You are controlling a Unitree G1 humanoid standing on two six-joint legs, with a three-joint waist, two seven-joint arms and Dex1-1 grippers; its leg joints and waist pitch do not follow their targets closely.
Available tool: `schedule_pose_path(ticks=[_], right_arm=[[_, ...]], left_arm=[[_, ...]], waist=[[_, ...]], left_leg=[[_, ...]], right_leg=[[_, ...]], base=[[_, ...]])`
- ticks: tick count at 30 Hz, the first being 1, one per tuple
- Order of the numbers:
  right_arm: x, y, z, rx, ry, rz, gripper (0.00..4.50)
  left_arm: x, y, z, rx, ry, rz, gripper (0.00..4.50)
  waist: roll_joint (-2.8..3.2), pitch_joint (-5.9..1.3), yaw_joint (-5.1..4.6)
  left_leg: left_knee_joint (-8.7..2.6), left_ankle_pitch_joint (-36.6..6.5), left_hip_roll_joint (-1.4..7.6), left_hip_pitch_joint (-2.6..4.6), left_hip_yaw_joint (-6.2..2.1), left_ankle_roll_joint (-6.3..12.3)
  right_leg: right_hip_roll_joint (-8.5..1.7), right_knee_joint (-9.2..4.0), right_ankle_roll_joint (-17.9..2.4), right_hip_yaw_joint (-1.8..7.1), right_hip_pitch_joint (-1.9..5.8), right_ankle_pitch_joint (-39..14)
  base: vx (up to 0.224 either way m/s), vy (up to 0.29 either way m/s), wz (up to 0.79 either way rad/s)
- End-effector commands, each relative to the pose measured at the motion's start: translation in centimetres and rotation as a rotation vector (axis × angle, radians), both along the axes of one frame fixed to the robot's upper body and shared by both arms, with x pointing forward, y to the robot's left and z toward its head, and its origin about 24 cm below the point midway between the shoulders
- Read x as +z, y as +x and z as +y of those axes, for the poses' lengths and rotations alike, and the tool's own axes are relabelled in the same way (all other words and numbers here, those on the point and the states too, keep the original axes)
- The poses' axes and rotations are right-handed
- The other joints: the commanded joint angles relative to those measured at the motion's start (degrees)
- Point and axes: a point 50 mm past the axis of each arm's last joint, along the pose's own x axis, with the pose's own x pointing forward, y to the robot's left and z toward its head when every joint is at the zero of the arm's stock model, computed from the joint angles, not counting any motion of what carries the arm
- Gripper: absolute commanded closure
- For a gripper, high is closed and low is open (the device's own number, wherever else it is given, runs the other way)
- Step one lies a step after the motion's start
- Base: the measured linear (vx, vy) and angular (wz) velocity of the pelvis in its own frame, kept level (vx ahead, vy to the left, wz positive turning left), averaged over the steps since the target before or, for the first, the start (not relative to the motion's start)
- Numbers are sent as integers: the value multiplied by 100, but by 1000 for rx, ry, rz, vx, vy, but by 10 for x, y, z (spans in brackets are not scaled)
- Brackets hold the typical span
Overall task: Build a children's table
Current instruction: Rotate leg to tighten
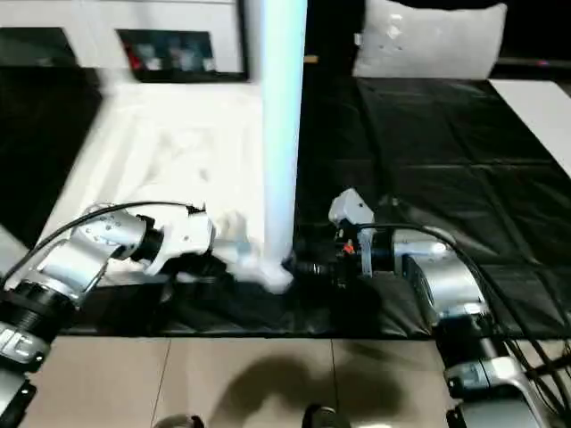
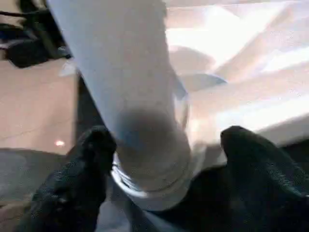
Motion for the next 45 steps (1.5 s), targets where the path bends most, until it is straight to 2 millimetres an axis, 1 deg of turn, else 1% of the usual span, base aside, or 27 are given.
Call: schedule_pose_path(ticks=[1,2,3,4,6,8,10,13,15,17,19,24,25,27,30,32,33,34,35,36,38,39,40,41,42,43,45], right_arm=[[8,1,-1,38,18,-14,85],[7,-1,0,73,20,3,110],[7,-3,1,100,23,17,119],[7,-4,1,111,24,22,119],[7,-5,2,137,25,32,128],[6,-6,5,151,30,39,156],[4,-6,8,152,35,41,162],[0,-7,12,152,44,60,179],[-3,-9,13,159,44,72,204],[-4,-11,15,160,48,80,211],[-6,-13,17,165,63,95,233],[-6,-18,23,173,107,118,245],[-6,-20,25,166,123,128,246],[-9,-22,29,119,114,139,246],[-14,-21,34,37,71,121,246],[-18,-9,45,-177,56,94,246],[-18,-8,46,-195,56,93,247],[-19,-5,49,-257,57,91,247],[-19,3,60,-379,63,97,248],[-18,7,67,-458,64,102,249],[-18,12,76,-559,62,102,250],[-21,13,81,-611,47,103,250],[-21,13,81,-611,47,103,250],[-26,13,90,-672,14,93,250],[-27,13,91,-686,10,86,250],[-28,12,93,-708,3,72,196],[-28,12,92,-716,3,67,184]], left_arm=[[-17,-15,-11,-166,83,93,450],[-17,-15,-11,-182,87,93,450],[-17,-14,-10,-191,90,93,450],[-16,-14,-10,-195,92,92,450],[-14,-13,-11,-203,91,87,450],[-12,-12,-11,-205,81,76,450],[-11,-14,-12,-212,72,79,450],[-11,-17,-12,-229,66,93,450],[-12,-18,-12,-234,67,99,450],[-13,-19,-11,-237,68,102,450],[-15,-20,-11,-237,66,110,450],[-15,-18,-13,-202,53,123,450],[-14,-17,-13,-167,42,135,450],[-12,-14,-17,-97,-3,150,450],[-10,-11,-21,-1,-53,160,450],[-7,-5,-27,142,-105,152,450],[-7,-4,-28,152,-108,152,450],[-6,-3,-30,189,-121,151,450],[-3,0,-39,262,-175,144,450],[-1,2,-45,312,-213,141,450],[2,5,-54,377,-251,111,450],[4,9,-58,414,-264,88,450],[4,9,-58,414,-264,88,450],[8,17,-68,510,-288,31,450],[9,18,-70,523,-292,22,450],[10,20,-75,551,-298,-2,450],[10,20,-78,554,-295,-15,450]], waist=[[-16,-370,-21],[-25,-353,-19],[-20,-353,-12],[-22,-332,-9],[-30,-330,-4],[6,-272,-9],[13,-243,-12],[6,-230,-26],[8,-229,-29],[14,-220,-33],[12,-205,-33],[13,-183,-32],[-16,-172,-42],[1,-154,-24],[-9,-112,-56],[-7,-71,-98],[-9,-42,-149],[-38,-28,-220],[-13,-14,-235],[2,-8,-310],[1,1,-461],[-21,4,-491],[8,-2,-512],[7,-17,-514],[18,9,-531],[3,10,-526],[9,11,-499]], left_leg=[[-326,-1008,-36,-31,159,594],[-328,-1057,-40,-32,161,574],[-327,-1080,-42,-28,163,562],[-334,-1130,-37,-23,165,536],[-337,-1162,-36,-30,162,510],[-361,-1301,-42,-38,155,453],[-375,-1372,-44,-40,147,423],[-387,-1425,-40,-37,138,380],[-382,-1352,-41,-38,143,400],[-383,-1296,-42,-47,146,422],[-387,-1306,-45,-47,149,425],[-415,-1375,-39,-38,143,389],[-421,-1369,-37,-45,146,387],[-434,-1379,-29,-32,141,370],[-459,-1577,-45,-36,125,292],[-473,-1779,-72,-9,115,200],[-483,-1903,-98,-11,81,126],[-500,-1930,-127,-80,33,100],[-508,-1974,-124,-76,19,85],[-509,-2032,-133,-83,1,53],[-531,-2064,-164,-145,-86,-34],[-535,-2097,-171,-153,-96,7],[-539,-2130,-172,-136,-107,75],[-537,-2107,-173,-118,-99,120],[-546,-2114,-155,-82,-85,149],[-541,-2145,-153,-42,-67,203],[-559,-2190,-155,-47,-65,265]], right_leg=[[-122,-228,-1499,156,423,-1181],[-122,-244,-1447,158,413,-1334],[-123,-252,-1425,159,409,-1405],[-123,-265,-1385,167,393,-1519],[-129,-271,-1338,168,396,-1635],[-122,-306,-1247,170,368,-1858],[-120,-319,-1206,168,355,-1950],[-115,-317,-1191,168,347,-1987],[-107,-303,-1243,173,350,-1822],[-102,-291,-1296,172,358,-1683],[-108,-301,-1291,175,362,-1708],[-121,-336,-1180,181,353,-2038],[-115,-336,-1167,182,353,-2049],[-122,-349,-1129,189,335,-2173],[-128,-392,-975,190,312,-2613],[-134,-460,-778,187,264,-3191],[-143,-508,-586,158,254,-3671],[-154,-544,-341,117,312,-4053],[-160,-559,-273,109,297,-4166],[-161,-589,-218,89,285,-4208],[-166,-617,-138,-4,341,-4234],[-160,-641,-109,-13,341,-4232],[-165,-665,-131,-17,333,-4085],[-163,-679,-163,-11,327,-3970],[-144,-689,-273,-3,279,-3760],[-135,-687,-355,20,245,-3612],[-124,-668,-410,46,260,-3494]], base=[[0,0,0],[0,0,0],[0,0,0],[0,0,0],[0,0,0],[0,0,0],[0,0,0],[0,0,0],[0,0,0],[0,0,0],[0,0,0],[0,0,0],[0,0,0],[0,0,0],[0,0,0],[0,0,0],[0,0,0],[0,0,0],[0,0,0],[0,0,0],[-24,16,-11],[-31,39,-19],[-31,39,-19],[0,0,0],[0,0,0],[0,0,0],[0,0,0]])
